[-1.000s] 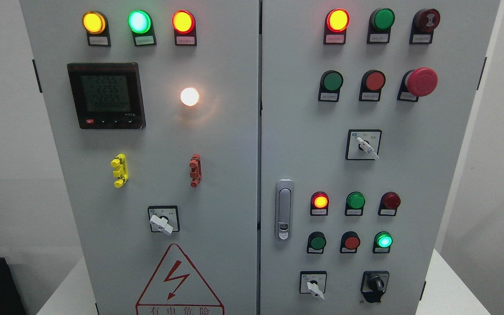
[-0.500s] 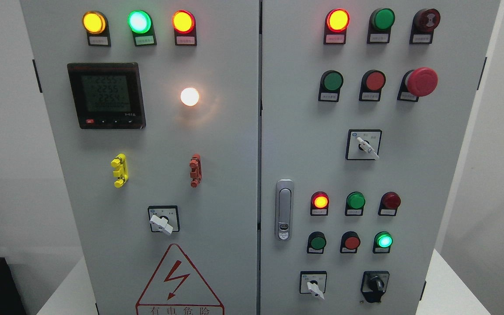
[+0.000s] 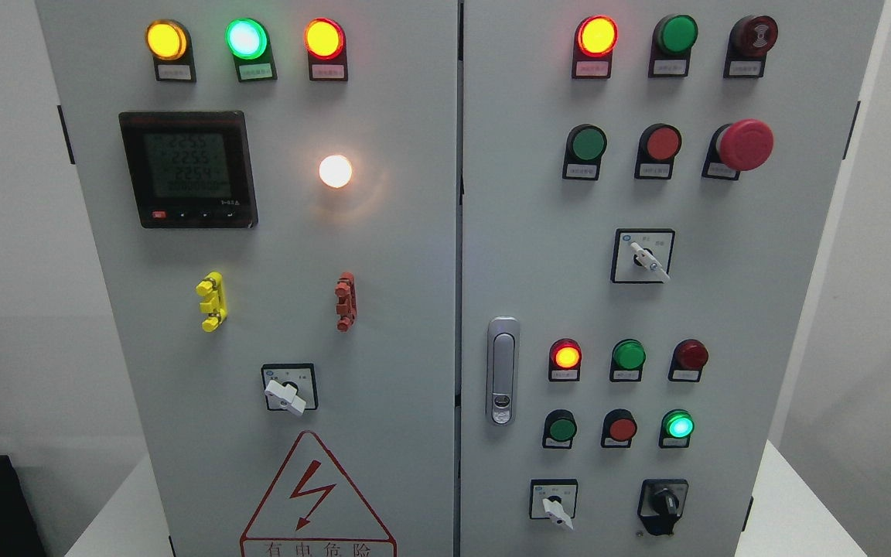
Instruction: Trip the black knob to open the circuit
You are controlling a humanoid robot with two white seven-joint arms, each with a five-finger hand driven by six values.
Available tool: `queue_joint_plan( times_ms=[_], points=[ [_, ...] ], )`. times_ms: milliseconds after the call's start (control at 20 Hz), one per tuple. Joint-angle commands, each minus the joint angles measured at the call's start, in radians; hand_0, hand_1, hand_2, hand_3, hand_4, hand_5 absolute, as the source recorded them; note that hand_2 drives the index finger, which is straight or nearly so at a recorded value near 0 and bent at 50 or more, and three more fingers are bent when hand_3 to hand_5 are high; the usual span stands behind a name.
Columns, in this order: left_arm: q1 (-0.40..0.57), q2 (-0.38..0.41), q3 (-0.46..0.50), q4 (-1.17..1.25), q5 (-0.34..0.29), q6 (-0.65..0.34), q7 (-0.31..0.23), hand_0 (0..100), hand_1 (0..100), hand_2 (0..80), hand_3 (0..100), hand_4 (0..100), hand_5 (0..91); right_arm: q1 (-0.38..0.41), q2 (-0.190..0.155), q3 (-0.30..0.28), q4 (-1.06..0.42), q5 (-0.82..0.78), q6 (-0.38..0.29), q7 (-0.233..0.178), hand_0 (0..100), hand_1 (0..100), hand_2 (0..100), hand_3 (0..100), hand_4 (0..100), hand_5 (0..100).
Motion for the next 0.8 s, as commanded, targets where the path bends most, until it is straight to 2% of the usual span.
queue_joint_plan(
  times_ms=[0,350,750],
  points=[
    [-0.002,-0.002,0.001,0.000,0.002,0.000,0.000,12,39,0.0,0,0,0.0,-0.001,0.001,0.002,-0.027,-0.003,-0.016,0.007,0,4,0,18,9,0],
    [-0.002,-0.002,0.001,0.000,0.002,-0.002,0.000,12,39,0.0,0,0,0.0,-0.001,0.001,0.002,-0.027,-0.003,-0.016,0.007,0,0,0,15,6,0],
    [-0.004,-0.002,0.001,0.000,0.002,-0.002,0.000,12,39,0.0,0,0,0.0,-0.001,0.002,0.001,-0.027,-0.003,-0.016,0.007,0,0,0,11,3,0]
  ],
)
